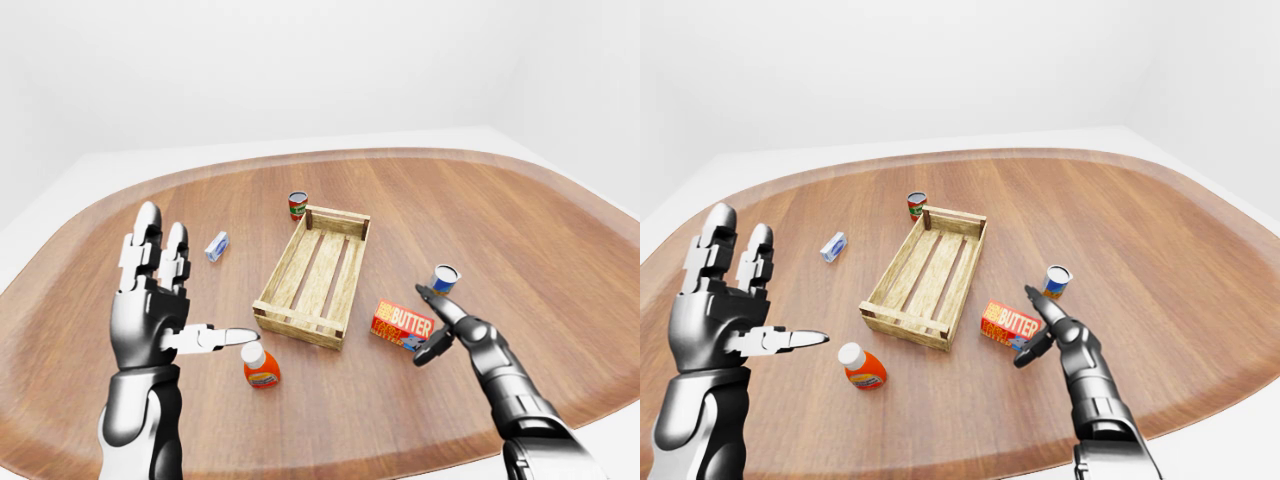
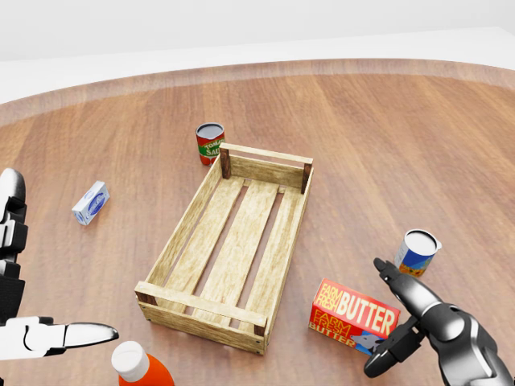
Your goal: Pick up the butter and put it in the tray.
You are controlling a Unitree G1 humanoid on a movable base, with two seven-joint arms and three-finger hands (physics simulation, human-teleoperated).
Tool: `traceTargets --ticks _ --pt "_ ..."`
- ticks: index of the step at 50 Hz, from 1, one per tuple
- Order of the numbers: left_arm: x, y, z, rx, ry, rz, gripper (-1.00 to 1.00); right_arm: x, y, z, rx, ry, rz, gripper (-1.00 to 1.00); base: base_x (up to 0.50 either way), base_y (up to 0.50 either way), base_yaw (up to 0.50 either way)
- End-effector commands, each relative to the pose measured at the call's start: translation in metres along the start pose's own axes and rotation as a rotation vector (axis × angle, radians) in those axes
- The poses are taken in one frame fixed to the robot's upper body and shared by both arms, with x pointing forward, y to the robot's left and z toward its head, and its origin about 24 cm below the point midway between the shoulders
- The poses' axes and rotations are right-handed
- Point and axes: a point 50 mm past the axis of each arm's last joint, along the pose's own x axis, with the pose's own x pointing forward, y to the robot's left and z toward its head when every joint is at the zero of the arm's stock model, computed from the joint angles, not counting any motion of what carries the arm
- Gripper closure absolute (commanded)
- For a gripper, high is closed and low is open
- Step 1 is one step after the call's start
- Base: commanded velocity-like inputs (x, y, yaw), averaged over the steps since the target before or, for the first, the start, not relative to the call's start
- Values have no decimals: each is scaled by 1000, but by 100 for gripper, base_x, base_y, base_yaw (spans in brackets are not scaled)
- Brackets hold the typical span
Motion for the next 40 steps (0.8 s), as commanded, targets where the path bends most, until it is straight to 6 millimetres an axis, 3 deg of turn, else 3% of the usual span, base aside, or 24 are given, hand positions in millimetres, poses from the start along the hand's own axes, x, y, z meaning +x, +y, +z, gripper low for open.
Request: traceTargets --ticks 1,23,38,40 --pt "0 0 1 0 -3 1 -100 5 2 -5 21 43 2 -100 0 0 0" --pt "0 1 0 -2 0 1 -100 12 6 -19 80 146 2 -100 0 0 0" --pt "0 1 1 -2 -7 2 -100 14 6 -16 71 164 7 -95 0 0 0" --pt "0 0 1 -2 -6 0 -100 14 6 -15 61 162 6 95 0 0 0"
